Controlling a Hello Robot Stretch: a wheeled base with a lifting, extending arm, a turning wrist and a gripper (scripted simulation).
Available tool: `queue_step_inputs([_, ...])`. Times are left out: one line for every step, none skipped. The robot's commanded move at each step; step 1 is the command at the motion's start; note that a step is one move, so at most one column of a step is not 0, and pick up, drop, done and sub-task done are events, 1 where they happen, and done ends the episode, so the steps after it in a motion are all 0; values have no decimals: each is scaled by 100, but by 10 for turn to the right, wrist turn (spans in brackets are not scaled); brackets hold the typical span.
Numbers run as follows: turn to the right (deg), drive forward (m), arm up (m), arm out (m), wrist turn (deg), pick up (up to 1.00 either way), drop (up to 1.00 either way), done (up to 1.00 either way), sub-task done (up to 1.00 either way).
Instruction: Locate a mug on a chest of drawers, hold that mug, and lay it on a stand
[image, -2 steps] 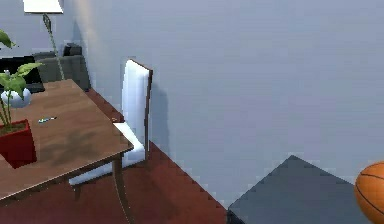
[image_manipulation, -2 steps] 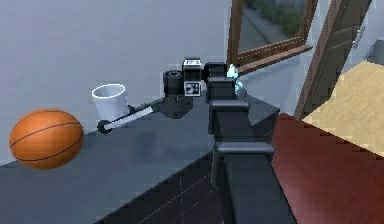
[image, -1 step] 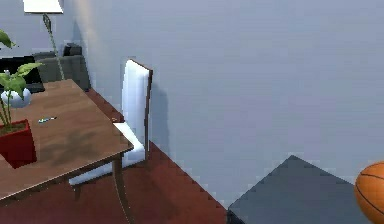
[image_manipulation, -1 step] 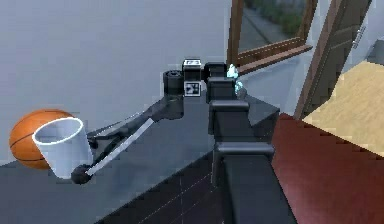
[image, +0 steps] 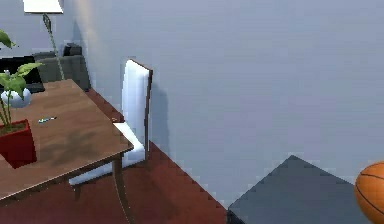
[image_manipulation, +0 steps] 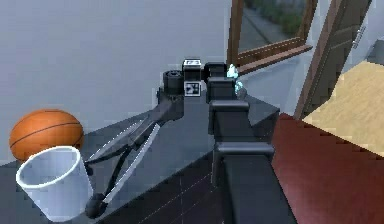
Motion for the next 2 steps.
queue_step_inputs([0,0,0,-26,0,0,0,0,0])
queue_step_inputs([450,0,0,0,0,0,0,0,0])
